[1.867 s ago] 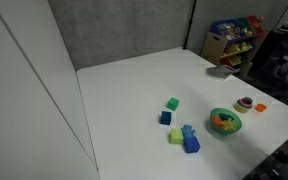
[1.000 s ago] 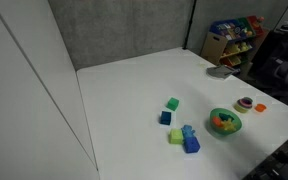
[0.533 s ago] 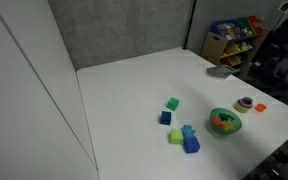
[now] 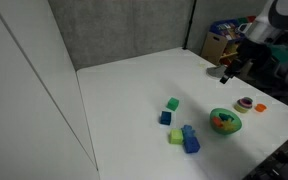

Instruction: Place the light-blue item in the bowl

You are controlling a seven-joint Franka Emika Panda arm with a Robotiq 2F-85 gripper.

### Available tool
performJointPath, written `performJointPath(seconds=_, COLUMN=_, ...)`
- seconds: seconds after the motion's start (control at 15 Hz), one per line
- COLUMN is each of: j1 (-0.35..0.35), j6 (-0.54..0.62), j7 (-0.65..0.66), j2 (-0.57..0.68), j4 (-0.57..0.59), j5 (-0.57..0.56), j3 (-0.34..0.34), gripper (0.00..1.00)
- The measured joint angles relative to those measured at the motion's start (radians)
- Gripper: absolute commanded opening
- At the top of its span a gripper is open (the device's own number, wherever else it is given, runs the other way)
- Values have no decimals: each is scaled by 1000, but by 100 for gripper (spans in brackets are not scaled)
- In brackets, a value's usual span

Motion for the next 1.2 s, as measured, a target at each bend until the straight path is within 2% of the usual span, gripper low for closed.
performJointPath(seconds=0.47, j1=-23, j6=-48, j7=15, j2=224, j4=145, j5=27, j3=111, gripper=100)
performJointPath(seconds=0.87, j1=-40, j6=-48, j7=19, j2=246, j4=150, j5=5, j3=139, gripper=100)
performJointPath(seconds=1.2, j1=-29, j6=-49, j7=121, j2=286, j4=133, j5=-37, j3=182, gripper=100)
